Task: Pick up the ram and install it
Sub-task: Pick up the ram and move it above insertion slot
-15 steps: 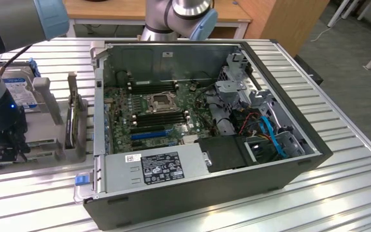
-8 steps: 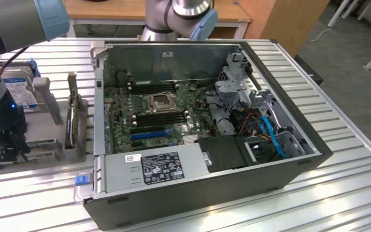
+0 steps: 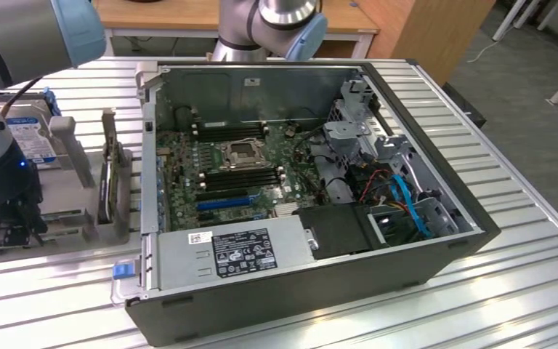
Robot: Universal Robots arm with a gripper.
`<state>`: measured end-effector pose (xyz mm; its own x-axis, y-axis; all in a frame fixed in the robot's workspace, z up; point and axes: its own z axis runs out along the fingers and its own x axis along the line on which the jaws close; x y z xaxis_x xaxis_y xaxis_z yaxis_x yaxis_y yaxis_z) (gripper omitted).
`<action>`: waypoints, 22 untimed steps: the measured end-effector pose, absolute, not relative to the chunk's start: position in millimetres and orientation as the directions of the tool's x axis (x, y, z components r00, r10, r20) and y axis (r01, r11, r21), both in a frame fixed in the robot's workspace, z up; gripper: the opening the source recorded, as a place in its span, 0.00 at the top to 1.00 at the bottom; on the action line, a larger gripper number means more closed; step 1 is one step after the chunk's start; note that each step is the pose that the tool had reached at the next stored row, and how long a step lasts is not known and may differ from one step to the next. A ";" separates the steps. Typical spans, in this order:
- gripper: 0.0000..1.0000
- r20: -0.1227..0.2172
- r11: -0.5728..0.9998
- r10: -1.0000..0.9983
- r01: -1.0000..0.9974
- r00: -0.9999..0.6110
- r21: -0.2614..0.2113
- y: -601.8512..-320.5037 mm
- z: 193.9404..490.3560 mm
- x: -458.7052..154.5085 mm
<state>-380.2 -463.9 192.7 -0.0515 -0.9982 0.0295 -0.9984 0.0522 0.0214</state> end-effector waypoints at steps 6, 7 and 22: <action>0.70 0.029 0.052 -0.998 -0.998 -0.052 0.021 -462.4 192.5 -380.2; 0.70 0.029 0.052 -0.998 -0.998 -0.052 0.021 -462.3 192.5 -380.2; 0.70 0.036 0.052 -0.998 -0.998 -0.052 0.021 -462.3 192.1 -380.2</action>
<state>-380.2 -462.3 192.1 -0.0516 -0.9980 0.0357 -0.9984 0.0523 0.0210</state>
